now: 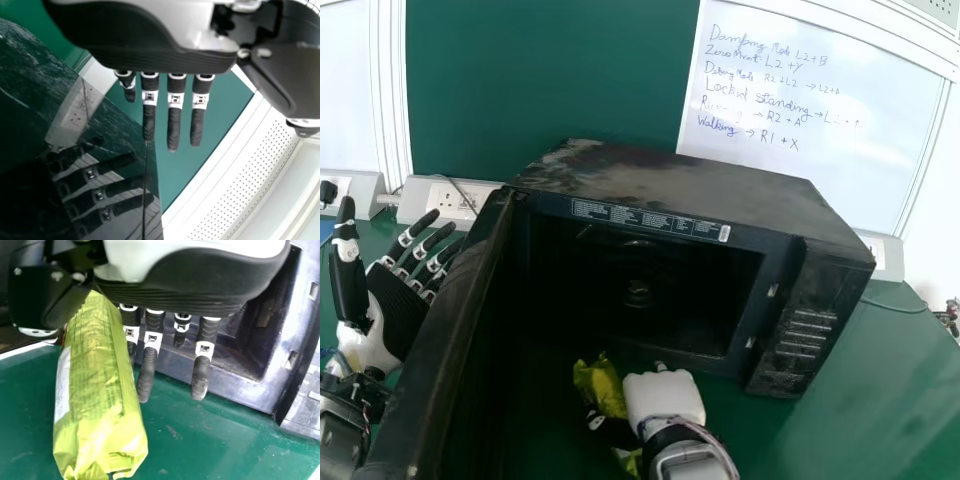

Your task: Put biscuit inside oven

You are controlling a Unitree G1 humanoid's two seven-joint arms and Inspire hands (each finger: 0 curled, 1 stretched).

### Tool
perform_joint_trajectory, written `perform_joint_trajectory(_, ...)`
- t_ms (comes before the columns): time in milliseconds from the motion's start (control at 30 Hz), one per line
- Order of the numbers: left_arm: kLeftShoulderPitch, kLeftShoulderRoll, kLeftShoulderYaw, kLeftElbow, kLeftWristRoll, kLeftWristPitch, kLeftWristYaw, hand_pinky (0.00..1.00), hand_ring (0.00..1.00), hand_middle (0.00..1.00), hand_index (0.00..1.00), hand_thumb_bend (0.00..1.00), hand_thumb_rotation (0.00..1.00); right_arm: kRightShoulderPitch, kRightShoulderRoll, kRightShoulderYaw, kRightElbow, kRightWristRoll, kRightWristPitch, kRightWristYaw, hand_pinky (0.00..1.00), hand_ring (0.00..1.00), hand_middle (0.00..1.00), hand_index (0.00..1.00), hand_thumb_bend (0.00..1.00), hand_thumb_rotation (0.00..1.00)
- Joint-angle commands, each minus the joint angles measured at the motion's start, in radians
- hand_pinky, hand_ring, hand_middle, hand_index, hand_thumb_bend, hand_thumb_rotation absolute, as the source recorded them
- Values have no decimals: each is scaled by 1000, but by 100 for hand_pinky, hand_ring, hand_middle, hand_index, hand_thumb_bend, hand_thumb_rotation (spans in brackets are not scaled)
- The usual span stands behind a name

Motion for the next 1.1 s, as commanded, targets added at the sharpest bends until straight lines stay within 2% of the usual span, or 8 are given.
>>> perform_joint_trajectory(0,-6,-1,-5,9,-6,-12,-9,78,73,69,71,34,25,-20,16,-14,-21,13,2,-28,34,38,48,61,57,0)
perform_joint_trajectory(333,-4,1,-10,5,12,-10,-8,79,74,70,71,33,25,-57,-6,-50,-9,41,-21,-47,30,34,47,60,57,0)
perform_joint_trajectory(467,-5,0,-2,13,-16,-10,-15,83,76,72,73,34,23,-82,-7,-68,-2,48,-27,-27,33,36,47,60,57,0)
perform_joint_trajectory(700,-1,6,3,19,-12,-9,-21,79,73,70,70,36,22,-123,-25,-95,11,54,-37,-28,28,31,47,64,57,0)
perform_joint_trajectory(933,4,9,8,21,-8,-13,-35,80,74,70,72,32,23,-173,-37,-127,40,70,-30,-34,30,32,47,69,57,0)
perform_joint_trajectory(1067,6,11,11,24,-6,-14,-44,79,74,71,72,32,24,-188,-48,-134,68,84,-27,-79,32,34,47,67,57,0)
